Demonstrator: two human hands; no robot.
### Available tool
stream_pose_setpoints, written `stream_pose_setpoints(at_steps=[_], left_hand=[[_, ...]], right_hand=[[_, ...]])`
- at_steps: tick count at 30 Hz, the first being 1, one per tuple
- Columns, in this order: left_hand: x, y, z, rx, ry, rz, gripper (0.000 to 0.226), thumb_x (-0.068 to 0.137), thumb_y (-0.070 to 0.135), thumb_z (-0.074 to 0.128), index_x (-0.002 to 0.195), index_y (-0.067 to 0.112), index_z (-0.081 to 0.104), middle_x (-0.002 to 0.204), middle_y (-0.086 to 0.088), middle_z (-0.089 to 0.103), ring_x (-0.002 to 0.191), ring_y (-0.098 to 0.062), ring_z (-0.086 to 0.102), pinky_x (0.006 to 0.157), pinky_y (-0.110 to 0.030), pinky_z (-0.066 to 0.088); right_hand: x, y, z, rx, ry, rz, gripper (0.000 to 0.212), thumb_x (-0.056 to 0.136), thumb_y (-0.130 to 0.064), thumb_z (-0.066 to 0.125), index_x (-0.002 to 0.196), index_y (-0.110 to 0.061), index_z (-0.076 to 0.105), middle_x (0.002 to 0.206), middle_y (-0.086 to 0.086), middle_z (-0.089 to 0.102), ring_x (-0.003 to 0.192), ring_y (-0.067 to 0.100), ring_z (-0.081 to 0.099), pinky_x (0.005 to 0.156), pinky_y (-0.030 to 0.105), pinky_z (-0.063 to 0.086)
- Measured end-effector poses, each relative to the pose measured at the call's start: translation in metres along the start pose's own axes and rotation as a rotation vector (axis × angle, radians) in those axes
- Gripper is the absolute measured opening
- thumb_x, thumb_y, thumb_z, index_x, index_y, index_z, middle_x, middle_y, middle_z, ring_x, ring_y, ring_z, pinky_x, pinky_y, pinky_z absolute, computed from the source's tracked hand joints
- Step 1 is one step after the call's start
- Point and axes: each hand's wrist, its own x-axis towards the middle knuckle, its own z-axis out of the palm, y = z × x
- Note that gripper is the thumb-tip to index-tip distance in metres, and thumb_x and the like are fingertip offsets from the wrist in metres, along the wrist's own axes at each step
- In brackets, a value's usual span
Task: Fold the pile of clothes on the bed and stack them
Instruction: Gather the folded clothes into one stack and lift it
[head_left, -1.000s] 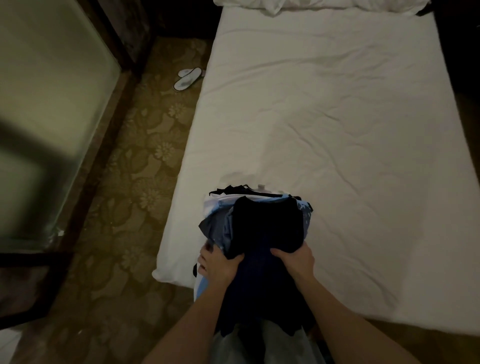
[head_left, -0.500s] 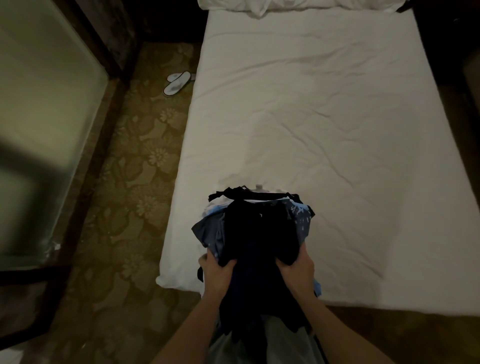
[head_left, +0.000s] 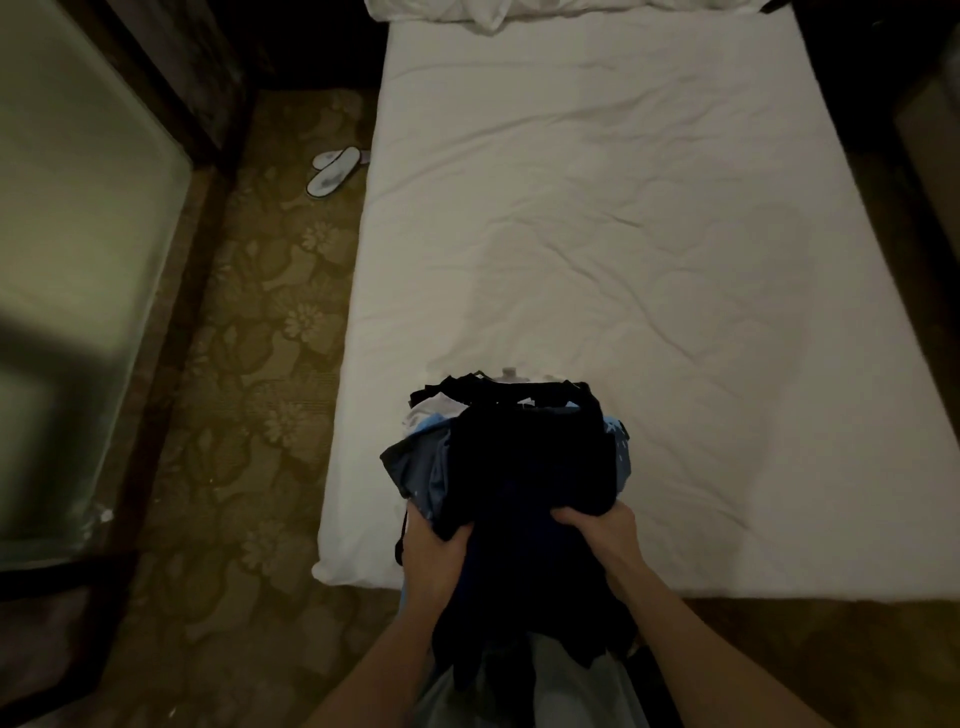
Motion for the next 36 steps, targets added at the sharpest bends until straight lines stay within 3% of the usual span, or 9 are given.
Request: stream_pose_setpoints(at_steps=[3, 6, 11, 17, 23, 26, 29, 33, 36], left_hand=[[0.006, 0.002, -0.005, -0.185, -0.021, -0.154, 0.062, 0.075, 0.023, 0.086, 0.119, 0.009, 0.045, 0.106, -0.001, 0.06, 0.099, -0.023, 0.06, 0.087, -0.037, 0.051], [0.017, -0.004, -0.012, -0.317, -0.085, -0.368, 0.065, 0.055, 0.036, 0.096, 0.102, 0.006, 0.063, 0.099, -0.01, 0.07, 0.091, -0.027, 0.069, 0.083, -0.042, 0.059], [0.012, -0.007, -0.021, -0.378, -0.166, -0.367, 0.042, 0.069, 0.015, 0.089, 0.104, 0.007, 0.068, 0.102, -0.015, 0.073, 0.092, -0.033, 0.071, 0.085, -0.045, 0.059], [0.039, -0.044, -0.003, -0.177, -0.1, -0.1, 0.125, 0.048, 0.056, 0.078, 0.152, 0.013, 0.023, 0.137, 0.0, 0.046, 0.127, -0.023, 0.046, 0.11, -0.048, 0.04], [0.031, -0.051, 0.007, -0.118, -0.104, -0.105, 0.07, 0.069, 0.04, 0.07, 0.132, 0.016, 0.051, 0.122, -0.006, 0.063, 0.113, -0.03, 0.06, 0.098, -0.054, 0.05], [0.015, -0.045, 0.008, -0.053, -0.037, -0.118, 0.071, 0.061, 0.05, 0.058, 0.127, 0.023, 0.05, 0.127, -0.01, 0.06, 0.121, -0.036, 0.054, 0.111, -0.06, 0.033], [0.008, -0.035, 0.006, 0.047, -0.014, -0.119, 0.066, 0.071, 0.037, 0.057, 0.13, 0.008, 0.053, 0.128, -0.018, 0.059, 0.127, -0.038, 0.047, 0.12, -0.05, 0.006], [0.004, -0.023, 0.003, -0.048, 0.023, -0.094, 0.036, 0.083, 0.001, 0.065, 0.119, 0.002, 0.056, 0.108, -0.015, 0.062, 0.111, -0.038, 0.057, 0.095, -0.043, 0.043], [0.005, -0.015, 0.001, -0.087, 0.014, -0.064, 0.037, 0.084, 0.007, 0.065, 0.12, 0.002, 0.055, 0.106, -0.011, 0.064, 0.102, -0.032, 0.061, 0.08, -0.035, 0.047]], right_hand=[[0.001, 0.005, -0.007, -0.084, -0.013, -0.052, 0.074, 0.05, -0.043, 0.091, 0.116, -0.019, 0.067, 0.104, -0.001, 0.072, 0.093, 0.022, 0.07, 0.085, 0.048, 0.058], [-0.009, 0.004, -0.008, -0.102, -0.065, -0.153, 0.059, 0.064, -0.027, 0.09, 0.117, -0.02, 0.065, 0.109, -0.001, 0.071, 0.098, 0.02, 0.069, 0.086, 0.045, 0.058], [-0.018, 0.008, -0.008, -0.168, -0.085, -0.248, 0.054, 0.08, -0.014, 0.081, 0.127, -0.02, 0.053, 0.113, -0.006, 0.06, 0.103, 0.014, 0.059, 0.089, 0.029, 0.05], [-0.014, 0.012, -0.006, -0.284, 0.029, -0.304, 0.045, 0.076, -0.039, 0.08, 0.108, -0.016, 0.058, 0.105, 0.008, 0.062, 0.094, 0.022, 0.062, 0.084, 0.039, 0.054], [-0.027, 0.019, 0.013, -0.567, 0.077, -0.774, 0.026, 0.077, -0.032, 0.053, 0.103, -0.029, 0.052, 0.093, 0.005, 0.063, 0.097, 0.028, 0.055, 0.089, 0.042, 0.039], [-0.02, 0.036, 0.018, -0.771, -0.033, -0.913, 0.037, 0.087, -0.031, 0.046, 0.118, -0.018, 0.062, 0.116, 0.005, 0.062, 0.118, 0.027, 0.051, 0.111, 0.046, 0.029], [-0.018, 0.039, 0.022, -0.806, -0.123, -0.942, 0.033, 0.082, -0.017, 0.061, 0.113, -0.008, 0.063, 0.122, 0.008, 0.059, 0.119, 0.031, 0.051, 0.105, 0.047, 0.039], [-0.02, 0.027, 0.02, -0.677, -0.218, -0.871, 0.049, 0.072, -0.007, 0.066, 0.12, -0.008, 0.059, 0.128, 0.007, 0.054, 0.113, 0.028, 0.055, 0.085, 0.036, 0.05], [-0.022, 0.017, 0.019, -0.521, -0.193, -0.808, 0.037, 0.084, -0.019, 0.057, 0.12, -0.011, 0.058, 0.124, 0.005, 0.056, 0.105, 0.021, 0.059, 0.075, 0.034, 0.05]])
